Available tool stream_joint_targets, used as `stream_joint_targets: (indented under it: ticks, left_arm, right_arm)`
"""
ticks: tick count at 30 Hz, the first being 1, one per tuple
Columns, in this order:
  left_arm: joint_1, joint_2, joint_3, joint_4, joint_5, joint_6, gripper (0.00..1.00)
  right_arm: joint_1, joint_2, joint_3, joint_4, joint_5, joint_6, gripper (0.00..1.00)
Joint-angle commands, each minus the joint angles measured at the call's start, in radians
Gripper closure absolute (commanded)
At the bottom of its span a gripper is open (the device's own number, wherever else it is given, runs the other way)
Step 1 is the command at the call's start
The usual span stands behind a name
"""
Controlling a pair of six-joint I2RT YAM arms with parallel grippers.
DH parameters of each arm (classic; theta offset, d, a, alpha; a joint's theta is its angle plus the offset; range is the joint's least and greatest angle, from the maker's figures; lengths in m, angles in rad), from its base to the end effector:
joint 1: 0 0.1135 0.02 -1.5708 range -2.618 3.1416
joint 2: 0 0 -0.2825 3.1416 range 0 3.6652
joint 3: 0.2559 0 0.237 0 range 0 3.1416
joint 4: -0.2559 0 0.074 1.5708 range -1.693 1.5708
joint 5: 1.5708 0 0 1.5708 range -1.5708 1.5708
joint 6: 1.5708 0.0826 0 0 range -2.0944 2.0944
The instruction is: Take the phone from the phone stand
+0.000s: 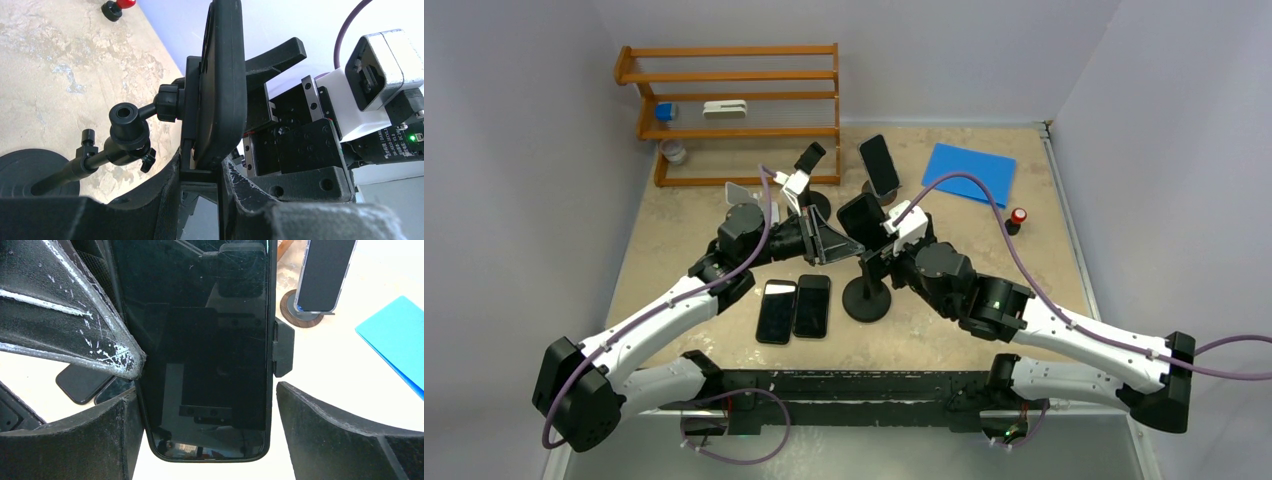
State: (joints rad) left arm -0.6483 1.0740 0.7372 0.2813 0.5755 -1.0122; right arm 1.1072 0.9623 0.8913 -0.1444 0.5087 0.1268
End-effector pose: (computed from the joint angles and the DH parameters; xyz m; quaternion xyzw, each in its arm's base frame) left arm 0.1838 -0.1956 0.3347 0.0658 0.7204 -0.6255 0.2924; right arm 0.1407 0.1915 0.3576 -0.2158 0.7394 0.1912 0.6084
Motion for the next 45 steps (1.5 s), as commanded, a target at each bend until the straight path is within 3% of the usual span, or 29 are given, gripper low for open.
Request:
stream_joint_targets:
  ticks: [1, 5, 8, 11, 14, 20, 33, 38, 45]
  left_arm:
    - [0.005, 0.021, -0.005, -0.091, 0.029, -0.025, 1.00]
    - [0.005, 0.016, -0.005, -0.093, 0.029, -0.024, 1.00]
    - [0.005, 0.003, 0.001, -0.114, 0.018, -0.010, 1.00]
    - [0.007, -0.018, 0.016, -0.155, -0.010, 0.011, 0.87]
    - [0.007, -0.042, 0.022, -0.170, -0.036, 0.033, 0.71]
    - [0.006, -0.074, 0.004, -0.161, -0.061, 0.066, 0.56]
    - [0.007, -0.107, -0.094, 0.108, -0.040, 0.097, 0.45]
    - [0.006, -0.096, -0.104, 0.195, -0.031, 0.110, 0.44]
    - [0.006, -0.073, -0.105, 0.242, -0.035, 0.108, 0.45]
  right_arm:
    - [-0.001, 0.008, 0.019, 0.066, 0.046, -0.019, 0.06]
    - [-0.001, 0.007, 0.021, 0.065, 0.042, -0.021, 0.16]
    - [-0.001, 0.002, 0.023, 0.055, 0.035, -0.019, 0.36]
    - [-0.001, -0.008, 0.023, 0.047, 0.017, -0.014, 0.52]
    - [-0.001, -0.009, 0.029, 0.041, -0.009, -0.006, 0.61]
    - [-0.001, 0.004, 0.053, 0.030, -0.044, 0.011, 0.72]
    - [-0.001, 0.009, 0.074, 0.021, -0.091, 0.050, 0.84]
    - [-0.001, 0.016, 0.092, 0.010, -0.108, 0.063, 1.00]
    - [-0.001, 0.015, 0.117, 0.003, -0.116, 0.083, 1.00]
